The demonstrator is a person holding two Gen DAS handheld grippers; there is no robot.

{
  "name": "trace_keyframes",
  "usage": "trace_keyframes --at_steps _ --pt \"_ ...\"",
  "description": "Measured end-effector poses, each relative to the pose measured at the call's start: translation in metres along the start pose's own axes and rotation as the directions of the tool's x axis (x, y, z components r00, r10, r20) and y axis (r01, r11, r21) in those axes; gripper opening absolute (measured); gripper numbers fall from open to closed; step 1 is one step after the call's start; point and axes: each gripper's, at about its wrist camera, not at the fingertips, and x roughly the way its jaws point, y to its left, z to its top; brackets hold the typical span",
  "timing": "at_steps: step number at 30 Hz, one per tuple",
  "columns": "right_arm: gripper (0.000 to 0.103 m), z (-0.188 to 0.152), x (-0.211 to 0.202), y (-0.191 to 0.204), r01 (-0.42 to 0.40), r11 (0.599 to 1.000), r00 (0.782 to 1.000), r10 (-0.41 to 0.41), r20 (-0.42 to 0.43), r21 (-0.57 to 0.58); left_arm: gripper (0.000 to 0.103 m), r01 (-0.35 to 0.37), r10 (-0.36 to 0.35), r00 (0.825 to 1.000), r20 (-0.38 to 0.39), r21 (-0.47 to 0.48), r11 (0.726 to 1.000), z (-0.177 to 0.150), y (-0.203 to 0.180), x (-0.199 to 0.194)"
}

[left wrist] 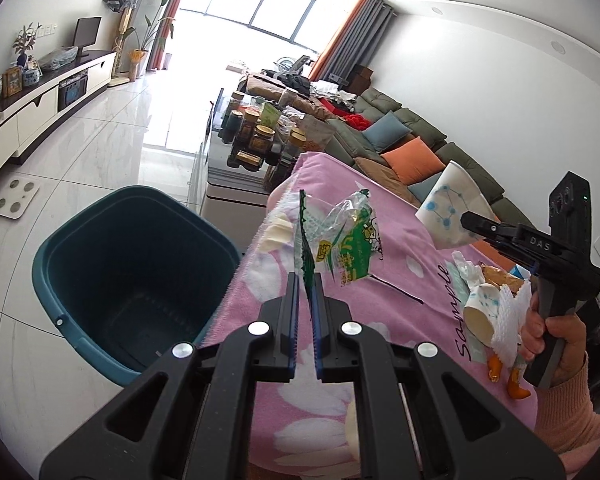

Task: Collect trash
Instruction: 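Carry the green wrapper toward the teal bin while the right gripper grasps the white paper cup, then open the left gripper over the teal bin while the right gripper drops the paper cup in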

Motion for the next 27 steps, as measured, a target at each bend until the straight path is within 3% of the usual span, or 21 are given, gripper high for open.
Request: trace_keyframes --at_steps 4,13,19,27 --pt "0.018 -0.003 0.013 0.035 -0.105 0.994 0.994 0.103 -0.037 -0.041 0.006 -0.063 0.064 0.998 0.012 -0.038 0.997 0.001 0.025 -0.011" --pt "0.018 -0.009 0.056 0.094 -0.213 0.972 0.974 0.202 -0.106 -0.102 0.006 -0.161 0.163 0.987 0.010 -0.090 0.983 -0.004 0.069 -0.025" --pt "0.018 -0.009 0.084 0.127 -0.252 0.957 0.961 0.229 -0.155 -0.147 0.006 -0.182 0.179 0.983 -0.033 -0.148 0.972 -0.009 0.096 -0.016" --pt "0.018 -0.016 0.133 0.158 -0.247 0.951 0.952 0.203 -0.228 -0.186 0.007 -0.199 0.186 0.980 -0.078 -0.219 0.955 -0.010 0.122 0.003"
